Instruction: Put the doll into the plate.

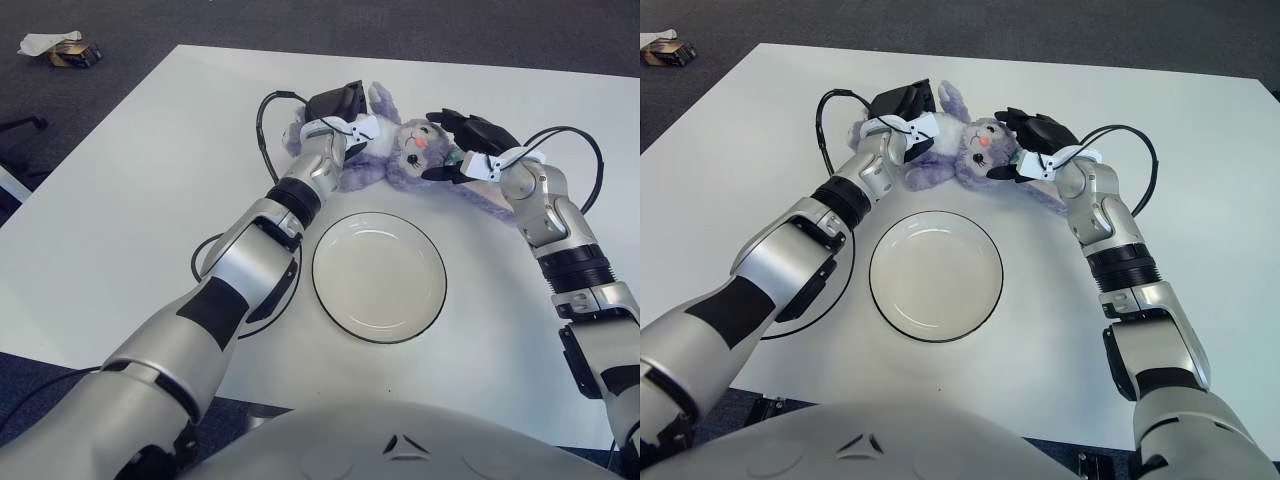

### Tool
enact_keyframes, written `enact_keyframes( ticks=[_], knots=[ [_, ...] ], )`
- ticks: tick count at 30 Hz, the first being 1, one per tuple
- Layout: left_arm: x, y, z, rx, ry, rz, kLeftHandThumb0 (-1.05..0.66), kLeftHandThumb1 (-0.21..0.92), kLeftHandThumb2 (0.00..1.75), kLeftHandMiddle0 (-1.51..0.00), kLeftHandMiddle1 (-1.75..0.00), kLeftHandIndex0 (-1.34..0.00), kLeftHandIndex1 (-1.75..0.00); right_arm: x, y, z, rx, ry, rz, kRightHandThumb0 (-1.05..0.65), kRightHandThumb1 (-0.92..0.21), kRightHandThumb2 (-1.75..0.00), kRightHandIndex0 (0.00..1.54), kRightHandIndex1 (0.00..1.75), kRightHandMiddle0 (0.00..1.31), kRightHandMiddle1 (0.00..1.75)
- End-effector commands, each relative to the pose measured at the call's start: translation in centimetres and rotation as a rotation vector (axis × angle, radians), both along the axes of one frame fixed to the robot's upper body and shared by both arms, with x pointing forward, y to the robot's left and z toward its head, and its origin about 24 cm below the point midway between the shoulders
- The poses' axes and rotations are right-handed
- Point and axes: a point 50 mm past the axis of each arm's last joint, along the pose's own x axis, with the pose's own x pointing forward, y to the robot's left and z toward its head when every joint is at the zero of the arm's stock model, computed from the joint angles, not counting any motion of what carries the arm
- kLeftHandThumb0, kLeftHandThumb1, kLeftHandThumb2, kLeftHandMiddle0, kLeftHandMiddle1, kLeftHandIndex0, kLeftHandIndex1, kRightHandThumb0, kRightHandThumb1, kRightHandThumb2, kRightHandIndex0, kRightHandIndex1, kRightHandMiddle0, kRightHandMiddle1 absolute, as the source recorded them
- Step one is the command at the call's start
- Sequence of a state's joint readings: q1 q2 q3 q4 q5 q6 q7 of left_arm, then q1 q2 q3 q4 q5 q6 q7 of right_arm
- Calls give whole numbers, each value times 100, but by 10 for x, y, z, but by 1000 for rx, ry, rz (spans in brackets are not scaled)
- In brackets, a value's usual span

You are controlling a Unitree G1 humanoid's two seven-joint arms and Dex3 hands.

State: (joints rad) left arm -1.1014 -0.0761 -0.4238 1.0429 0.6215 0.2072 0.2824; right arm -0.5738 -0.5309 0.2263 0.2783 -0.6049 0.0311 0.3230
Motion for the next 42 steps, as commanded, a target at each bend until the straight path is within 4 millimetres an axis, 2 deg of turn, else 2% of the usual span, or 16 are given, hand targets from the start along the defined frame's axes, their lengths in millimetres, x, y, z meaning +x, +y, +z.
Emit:
enact_keyframes(
  ticks=[1,7,17,25,36,42],
  knots=[
    [-2,-4,-8,-11,39,-11,0,-17,170,-108,-126,-84,-175,4,2,2,-8,41,-17,-105,-92,-29,0,0,0,14],
    [-2,-3,-7,-13,29,-16,0,-17,169,-109,-124,-85,-175,5,4,-6,33,131,-22,-105,-92,-29,0,0,0,5],
    [-2,-4,-9,-13,36,-17,0,-18,170,-110,-124,-85,-175,-1,9,-19,89,197,-2,-105,-92,-35,0,0,0,0],
    [-3,-7,-11,-23,56,-17,0,-17,169,-109,-123,-85,-175,4,20,-47,125,256,-11,-105,-92,-36,0,0,1,0],
    [-4,-10,-9,-30,71,-21,0,-18,173,-109,-134,-81,-175,8,27,-52,140,265,19,-105,-92,-42,0,0,0,0],
    [-4,-11,-9,-45,81,-31,0,-17,174,-105,-143,-78,-175,9,30,-54,138,238,32,-104,-92,-37,0,0,0,0]
  ],
)
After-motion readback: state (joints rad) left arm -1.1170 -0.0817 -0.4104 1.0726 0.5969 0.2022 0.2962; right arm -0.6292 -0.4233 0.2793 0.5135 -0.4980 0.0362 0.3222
